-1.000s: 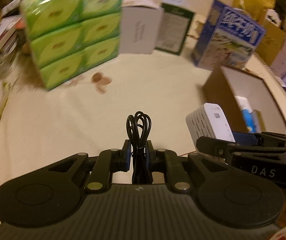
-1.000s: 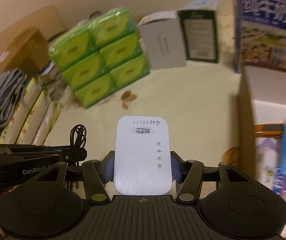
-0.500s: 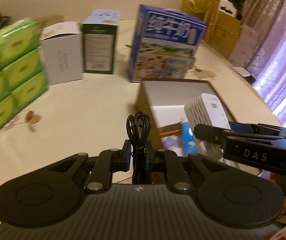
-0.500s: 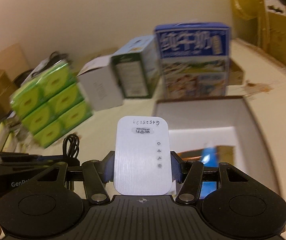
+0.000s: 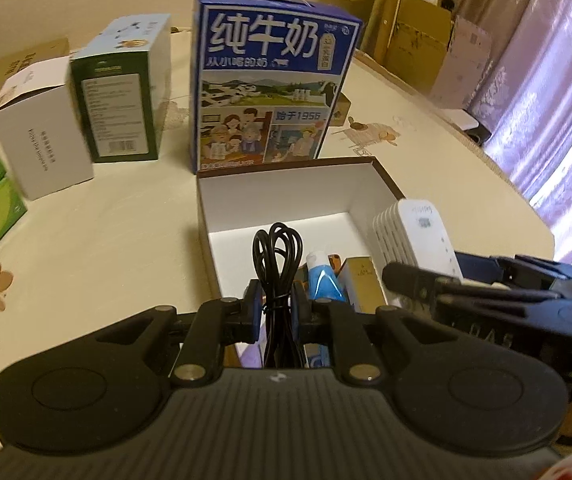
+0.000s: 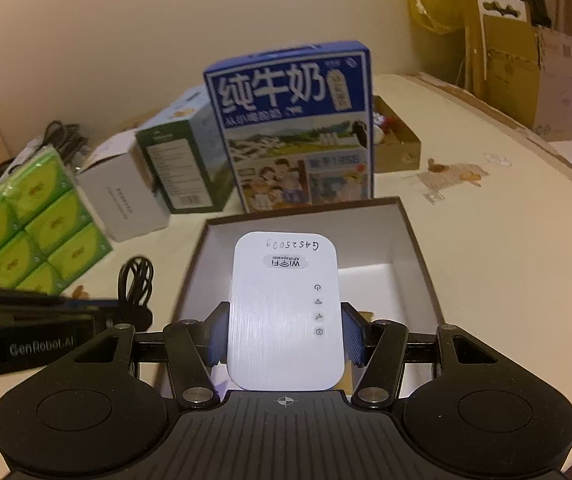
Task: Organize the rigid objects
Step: 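Carry the cable and Wi-Fi extender into the brown box and release both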
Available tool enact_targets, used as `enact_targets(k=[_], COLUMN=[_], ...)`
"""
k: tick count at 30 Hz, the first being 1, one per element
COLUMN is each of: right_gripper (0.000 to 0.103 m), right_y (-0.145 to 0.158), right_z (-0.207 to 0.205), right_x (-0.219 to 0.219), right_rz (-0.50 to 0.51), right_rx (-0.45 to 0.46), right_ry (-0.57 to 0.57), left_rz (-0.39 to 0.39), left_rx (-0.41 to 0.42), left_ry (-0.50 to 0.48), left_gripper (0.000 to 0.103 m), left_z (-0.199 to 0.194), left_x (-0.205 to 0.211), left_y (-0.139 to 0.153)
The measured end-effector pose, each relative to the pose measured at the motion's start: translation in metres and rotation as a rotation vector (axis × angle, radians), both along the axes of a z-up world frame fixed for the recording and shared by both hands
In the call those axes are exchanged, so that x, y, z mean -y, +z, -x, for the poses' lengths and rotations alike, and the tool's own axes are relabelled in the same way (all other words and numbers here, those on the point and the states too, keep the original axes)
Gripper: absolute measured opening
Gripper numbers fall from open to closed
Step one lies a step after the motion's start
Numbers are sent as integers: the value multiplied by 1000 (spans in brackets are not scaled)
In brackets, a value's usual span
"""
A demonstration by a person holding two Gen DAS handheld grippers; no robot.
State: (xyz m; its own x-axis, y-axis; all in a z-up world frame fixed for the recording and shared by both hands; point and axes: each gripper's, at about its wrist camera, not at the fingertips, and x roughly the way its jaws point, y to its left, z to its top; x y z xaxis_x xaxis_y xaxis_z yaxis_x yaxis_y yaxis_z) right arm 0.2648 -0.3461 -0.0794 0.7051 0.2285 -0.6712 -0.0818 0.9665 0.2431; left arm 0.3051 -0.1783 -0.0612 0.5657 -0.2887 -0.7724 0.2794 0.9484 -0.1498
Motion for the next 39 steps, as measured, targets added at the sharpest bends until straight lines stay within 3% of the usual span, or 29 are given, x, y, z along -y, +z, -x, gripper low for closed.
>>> enact_targets(k=[21, 31, 39], right_gripper=[53, 54, 54], right_y=[-66, -70, -58], right_z=[-88, -100, -100], right_x=[10, 10, 11], right_rz=[-22, -16, -36], right_rx=[-128, -127, -64], right_ry=[-28, -40, -72], left_rz=[-29, -16, -9], left_rx=[-107, -96, -87], left_ry=[28, 0, -5], left_gripper=[10, 17, 24], left_z=[-91, -94, -92], left_x=[22, 24, 19], left_y=[-70, -71, -69])
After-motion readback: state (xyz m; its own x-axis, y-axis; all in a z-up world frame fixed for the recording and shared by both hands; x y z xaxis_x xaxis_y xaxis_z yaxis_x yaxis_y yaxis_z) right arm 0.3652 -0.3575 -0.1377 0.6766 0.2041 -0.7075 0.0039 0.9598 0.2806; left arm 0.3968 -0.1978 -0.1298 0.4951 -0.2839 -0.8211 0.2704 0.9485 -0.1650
